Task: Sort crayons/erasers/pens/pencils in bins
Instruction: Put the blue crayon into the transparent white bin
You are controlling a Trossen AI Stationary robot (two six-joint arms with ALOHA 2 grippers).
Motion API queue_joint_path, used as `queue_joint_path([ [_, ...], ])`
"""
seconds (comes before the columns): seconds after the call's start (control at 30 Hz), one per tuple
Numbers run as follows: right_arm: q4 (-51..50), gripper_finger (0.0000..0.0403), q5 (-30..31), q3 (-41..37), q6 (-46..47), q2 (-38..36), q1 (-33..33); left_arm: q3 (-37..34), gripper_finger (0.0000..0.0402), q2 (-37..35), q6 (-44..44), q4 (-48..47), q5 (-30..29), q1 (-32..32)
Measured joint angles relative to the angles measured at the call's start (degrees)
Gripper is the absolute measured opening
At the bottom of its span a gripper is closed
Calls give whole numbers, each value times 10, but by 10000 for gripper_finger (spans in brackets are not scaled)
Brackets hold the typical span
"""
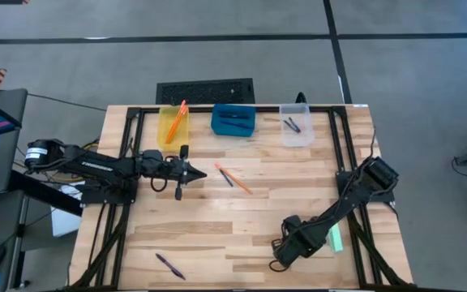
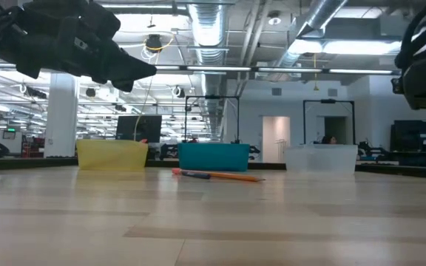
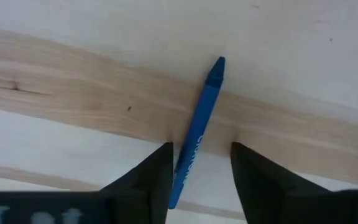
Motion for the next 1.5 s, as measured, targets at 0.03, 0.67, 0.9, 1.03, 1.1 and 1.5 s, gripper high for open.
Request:
queue_joint_path([
  [0.03,0,171,1,0,0,0,0,0,0,0,0,0,0,0],
  [0.67,15,77,10,3,-39,0,-7,0,0,0,1,-2,-1,0],
  [0.9,19,71,13,5,-65,1,-15,0,0,0,1,-2,-1,0],
  [1.03,16,66,13,5,-75,1,-18,0,0,0,1,-3,-1,0],
  [1.1,15,63,12,5,-85,1,-19,0,0,0,1,-3,-1,0],
  [1.5,4,43,12,6,-103,1,-20,0,0,0,0,-3,-1,0],
])
